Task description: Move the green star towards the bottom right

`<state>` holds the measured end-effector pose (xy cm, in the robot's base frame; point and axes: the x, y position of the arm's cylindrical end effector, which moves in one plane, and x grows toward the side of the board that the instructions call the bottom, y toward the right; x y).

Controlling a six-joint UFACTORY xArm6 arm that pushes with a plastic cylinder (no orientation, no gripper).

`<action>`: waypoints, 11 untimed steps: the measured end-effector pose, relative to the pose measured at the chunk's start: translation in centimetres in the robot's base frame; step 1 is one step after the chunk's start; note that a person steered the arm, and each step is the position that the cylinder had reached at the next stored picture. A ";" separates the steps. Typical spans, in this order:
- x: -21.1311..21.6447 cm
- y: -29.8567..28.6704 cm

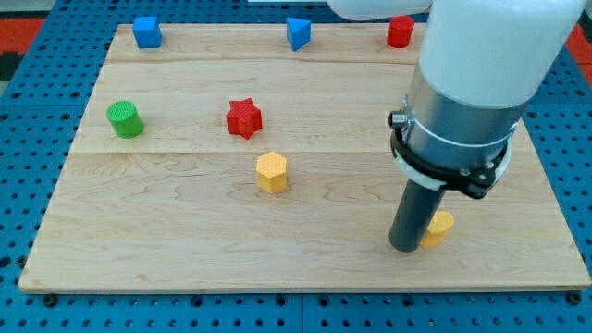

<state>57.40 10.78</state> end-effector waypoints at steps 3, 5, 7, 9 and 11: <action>-7.2 8.7; -5.0 9.0; -11.6 13.1; -13.8 15.0; -23.1 11.7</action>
<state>34.27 22.45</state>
